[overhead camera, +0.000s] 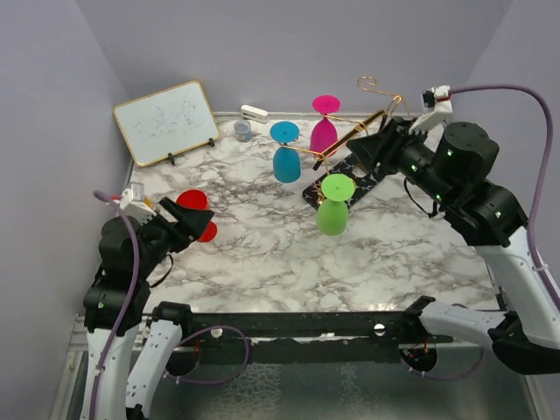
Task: Take the wine glass off the wine glass rack
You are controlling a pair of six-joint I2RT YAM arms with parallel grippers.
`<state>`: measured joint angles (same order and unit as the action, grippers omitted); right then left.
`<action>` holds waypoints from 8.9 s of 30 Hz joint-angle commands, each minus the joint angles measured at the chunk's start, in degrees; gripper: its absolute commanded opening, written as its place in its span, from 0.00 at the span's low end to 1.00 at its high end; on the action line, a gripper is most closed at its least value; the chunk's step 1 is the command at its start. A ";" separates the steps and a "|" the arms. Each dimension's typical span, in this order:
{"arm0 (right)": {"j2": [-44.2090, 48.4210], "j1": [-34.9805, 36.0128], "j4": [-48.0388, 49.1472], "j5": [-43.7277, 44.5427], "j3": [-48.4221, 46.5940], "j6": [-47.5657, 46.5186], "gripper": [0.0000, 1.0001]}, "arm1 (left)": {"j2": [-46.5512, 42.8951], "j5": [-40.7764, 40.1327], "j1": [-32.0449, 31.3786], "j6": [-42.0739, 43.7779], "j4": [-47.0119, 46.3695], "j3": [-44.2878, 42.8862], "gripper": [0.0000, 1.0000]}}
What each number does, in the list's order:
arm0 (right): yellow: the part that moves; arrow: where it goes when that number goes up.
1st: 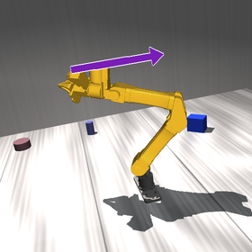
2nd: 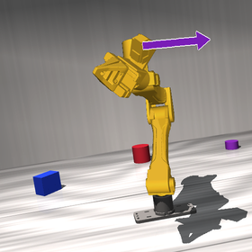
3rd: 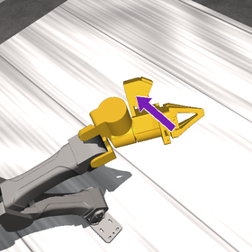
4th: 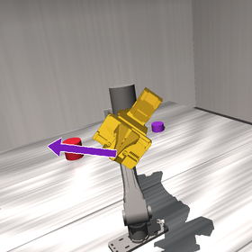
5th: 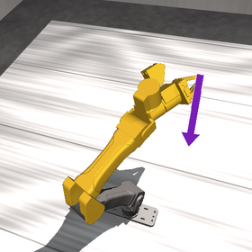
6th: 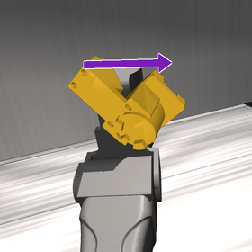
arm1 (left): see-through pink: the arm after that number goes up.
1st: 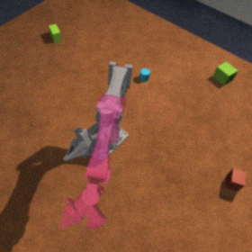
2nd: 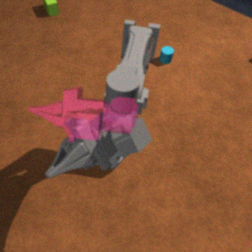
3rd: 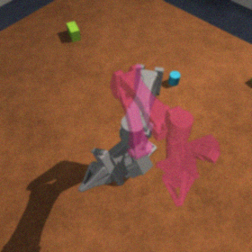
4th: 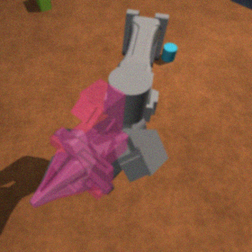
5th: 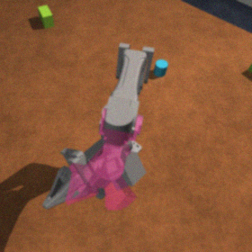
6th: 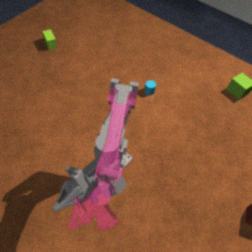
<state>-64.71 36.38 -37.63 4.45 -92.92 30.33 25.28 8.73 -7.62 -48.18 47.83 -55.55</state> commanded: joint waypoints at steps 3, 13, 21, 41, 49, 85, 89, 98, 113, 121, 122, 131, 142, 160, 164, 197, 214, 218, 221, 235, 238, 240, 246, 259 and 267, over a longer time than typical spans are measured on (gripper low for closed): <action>13.29 0.21 -9.24 9.49 13.35 8.70 0.40 | 8.57 25.75 -0.05 -7.62 -28.11 4.43 0.68; 33.36 0.25 -19.60 11.69 27.40 20.92 0.44 | 26.83 34.08 -4.60 -10.10 -40.24 -4.79 0.69; 36.36 0.27 -23.91 1.96 34.13 19.06 0.41 | 46.10 25.28 -25.66 -1.15 -37.53 -14.64 0.68; 40.87 0.27 -19.47 -1.78 40.59 18.34 0.36 | 57.99 29.76 -28.68 -10.45 -51.98 -16.11 0.58; 42.03 0.27 -20.42 0.07 40.11 18.49 0.35 | 59.93 31.76 -28.77 -13.25 -54.66 -16.02 0.51; 44.11 0.27 -21.06 1.77 40.41 19.32 0.35 | 60.91 34.28 -30.35 -14.56 -55.17 -15.46 0.00; 44.71 0.26 -21.33 2.37 40.39 19.79 0.35 | 59.13 34.38 -30.35 -16.88 -57.37 -14.46 0.00; 45.80 0.21 -21.81 2.75 39.74 20.50 0.34 | 57.25 33.80 -30.35 -29.17 -70.32 -10.67 0.00; 46.92 0.27 -21.90 2.58 40.19 21.02 0.34 | 54.74 28.20 -29.22 -25.19 -61.41 -10.65 0.00; 46.96 0.20 -20.26 1.49 42.02 21.48 0.34 | 52.46 23.82 -26.62 -20.86 -54.11 -11.74 0.00; 46.95 0.22 -19.88 1.15 42.31 21.57 0.34 | 52.73 23.53 -26.31 -20.75 -53.98 -11.96 0.00; 46.54 0.26 -18.93 0.51 43.00 21.40 0.33 | 59.61 22.80 -25.69 -20.15 -55.26 -18.15 0.00; 46.25 0.27 -18.31 0.95 43.10 21.35 0.33 | 67.99 25.86 -26.45 -26.22 -62.01 -26.32 0.00; 41.23 0.27 -14.66 -1.61 40.03 15.66 0.34 | 56.02 29.37 -27.45 -27.52 -68.13 -28.49 0.00; 38.52 0.27 -8.26 -5.70 37.41 10.85 0.37 | 48.35 29.09 -27.45 -27.05 -67.77 -26.81 0.00; -2.80 0.24 67.19 -68.34 24.67 13.88 0.54 | 1.37 16.23 -27.45 -17.25 -47.01 -7.73 0.00; -5.82 0.25 75.19 -69.05 26.44 18.89 0.54 | -0.49 15.75 -27.41 -18.65 -48.30 -6.33 0.00; -5.93 0.26 74.78 -68.60 26.58 18.35 0.54 | -0.74 15.49 -27.45 -18.49 -47.60 -7.13 0.00; -6.13 0.25 74.80 -68.78 26.43 18.21 0.53 | -1.03 15.24 -27.45 -18.06 -46.74 -7.60 0.00; -6.99 0.21 75.45 -68.56 26.56 18.36 0.53 | -1.69 15.12 -27.45 -18.23 -46.22 -7.79 0.00; -8.74 0.21 81.46 -70.06 26.90 22.53 0.52 | -1.71 15.30 -27.45 -18.68 -47.34 -7.03 0.00; -10.06 0.27 85.33 -70.56 27.10 25.67 0.52 | -1.57 15.33 -27.45 -18.91 -47.84 -6.70 0.00; -12.82 0.35 94.98 -71.73 27.36 31.63 0.52 | -1.29 15.70 -27.45 -18.98 -48.32 -6.68 0.00; -24.49 1.88 126.71 -71.92 23.60 55.69 0.51 | -1.74 15.58 -27.45 -18.96 -48.62 -5.61 0.00; -25.71 5.08 124.79 -72.30 21.68 53.76 0.29 | -2.47 14.91 -27.45 -17.55 -45.49 -5.78 0.00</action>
<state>-90.72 40.12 81.23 -66.54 -68.84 83.61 24.16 24.80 -34.89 -66.89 1.96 -61.14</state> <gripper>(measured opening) 0.393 0.019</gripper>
